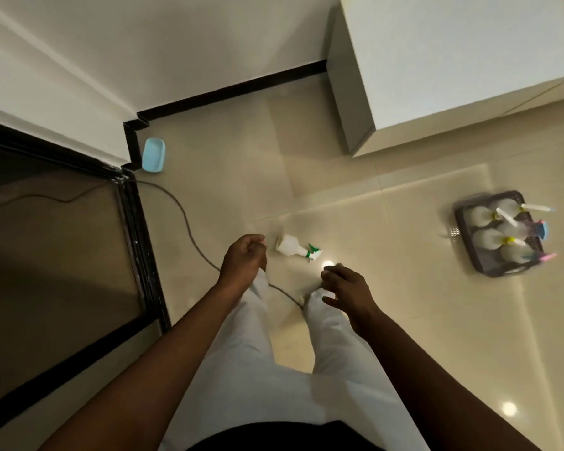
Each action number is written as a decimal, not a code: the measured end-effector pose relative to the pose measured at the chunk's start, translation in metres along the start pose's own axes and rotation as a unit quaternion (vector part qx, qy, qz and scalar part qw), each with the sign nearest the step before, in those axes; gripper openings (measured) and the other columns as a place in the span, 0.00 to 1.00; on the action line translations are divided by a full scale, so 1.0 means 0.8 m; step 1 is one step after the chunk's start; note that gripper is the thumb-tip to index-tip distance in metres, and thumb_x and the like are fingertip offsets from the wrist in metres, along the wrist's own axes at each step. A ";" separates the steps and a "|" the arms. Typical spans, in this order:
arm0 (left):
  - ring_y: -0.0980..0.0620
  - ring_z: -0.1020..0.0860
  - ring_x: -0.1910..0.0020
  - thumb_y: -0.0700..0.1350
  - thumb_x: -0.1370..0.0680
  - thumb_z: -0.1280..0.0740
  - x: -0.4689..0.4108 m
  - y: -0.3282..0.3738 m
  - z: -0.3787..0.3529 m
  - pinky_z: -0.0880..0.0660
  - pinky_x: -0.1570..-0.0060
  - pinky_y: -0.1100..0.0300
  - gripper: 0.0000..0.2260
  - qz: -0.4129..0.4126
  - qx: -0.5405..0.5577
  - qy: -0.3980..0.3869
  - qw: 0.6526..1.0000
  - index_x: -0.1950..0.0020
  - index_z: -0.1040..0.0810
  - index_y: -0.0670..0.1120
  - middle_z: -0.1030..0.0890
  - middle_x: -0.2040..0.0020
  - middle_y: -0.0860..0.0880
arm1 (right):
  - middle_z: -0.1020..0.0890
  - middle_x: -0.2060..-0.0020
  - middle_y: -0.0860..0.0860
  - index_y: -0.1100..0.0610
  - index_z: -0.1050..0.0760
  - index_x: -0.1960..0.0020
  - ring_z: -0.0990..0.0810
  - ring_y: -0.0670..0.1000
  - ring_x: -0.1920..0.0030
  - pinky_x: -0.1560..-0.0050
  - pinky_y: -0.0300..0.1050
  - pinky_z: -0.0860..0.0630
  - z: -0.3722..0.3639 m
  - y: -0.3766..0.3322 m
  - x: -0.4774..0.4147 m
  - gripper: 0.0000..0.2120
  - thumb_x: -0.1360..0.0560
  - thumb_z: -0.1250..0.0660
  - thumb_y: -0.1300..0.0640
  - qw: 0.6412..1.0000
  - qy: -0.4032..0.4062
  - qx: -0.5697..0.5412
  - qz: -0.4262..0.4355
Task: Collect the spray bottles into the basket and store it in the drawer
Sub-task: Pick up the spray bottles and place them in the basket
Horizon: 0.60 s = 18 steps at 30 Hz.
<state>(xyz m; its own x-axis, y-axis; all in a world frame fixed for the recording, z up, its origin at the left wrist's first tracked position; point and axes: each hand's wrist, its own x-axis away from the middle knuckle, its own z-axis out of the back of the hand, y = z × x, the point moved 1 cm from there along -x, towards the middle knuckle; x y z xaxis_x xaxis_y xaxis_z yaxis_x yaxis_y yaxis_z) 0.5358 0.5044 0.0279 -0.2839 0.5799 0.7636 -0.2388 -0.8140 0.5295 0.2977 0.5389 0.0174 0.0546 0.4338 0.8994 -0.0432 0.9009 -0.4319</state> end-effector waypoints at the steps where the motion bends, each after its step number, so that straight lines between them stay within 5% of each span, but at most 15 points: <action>1: 0.52 0.18 0.45 0.50 0.19 0.34 -0.022 -0.006 0.000 0.21 0.40 0.53 0.12 0.004 -0.015 -0.010 1.000 0.36 0.17 0.53 0.15 0.48 0.59 | 0.26 0.31 0.63 0.60 0.18 0.38 0.17 0.59 0.38 0.49 0.53 0.16 -0.008 0.006 -0.011 0.12 0.19 0.28 0.55 1.000 0.009 -0.016 -0.011; 7: 0.48 0.20 0.35 0.48 0.18 0.34 -0.151 -0.044 -0.015 0.25 0.30 0.49 0.12 -0.004 -0.113 -0.056 0.992 0.35 0.18 0.50 0.17 0.35 0.49 | 0.24 0.29 0.64 0.60 0.19 0.39 0.19 0.57 0.42 0.42 0.57 0.16 -0.053 0.046 -0.102 0.10 0.19 0.29 0.58 0.984 0.059 -0.146 -0.079; 11: 0.50 0.20 0.35 0.48 0.18 0.34 -0.245 -0.073 -0.047 0.26 0.33 0.57 0.13 -0.033 -0.175 -0.070 0.982 0.35 0.18 0.51 0.18 0.34 0.51 | 0.18 0.35 0.61 0.59 0.19 0.36 0.18 0.60 0.34 0.45 0.54 0.17 -0.079 0.077 -0.187 0.11 0.17 0.32 0.57 0.974 0.078 -0.183 -0.109; 14: 0.49 0.22 0.32 0.47 0.18 0.34 -0.321 -0.108 -0.081 0.28 0.35 0.59 0.15 -0.048 -0.215 -0.104 0.970 0.31 0.20 0.50 0.19 0.31 0.49 | 0.18 0.37 0.57 0.58 0.20 0.34 0.18 0.58 0.35 0.39 0.56 0.17 -0.097 0.102 -0.262 0.13 0.16 0.32 0.55 0.966 0.078 -0.202 -0.140; 18: 0.48 0.26 0.26 0.49 0.17 0.34 -0.404 -0.147 -0.132 0.32 0.37 0.62 0.21 -0.030 -0.245 -0.158 0.956 0.24 0.26 0.50 0.25 0.24 0.47 | 0.19 0.42 0.55 0.59 0.22 0.31 0.18 0.57 0.38 0.43 0.54 0.16 -0.122 0.135 -0.356 0.20 0.19 0.28 0.50 0.952 0.078 -0.219 -0.198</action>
<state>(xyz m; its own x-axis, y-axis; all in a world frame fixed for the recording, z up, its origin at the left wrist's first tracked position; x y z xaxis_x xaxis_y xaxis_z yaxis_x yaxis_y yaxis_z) 0.5578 0.4161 -0.3203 0.0207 0.5237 0.8516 -0.6740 -0.6218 0.3988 0.3746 0.5137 -0.2920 0.1296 0.0254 0.9912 0.4292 0.8997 -0.0792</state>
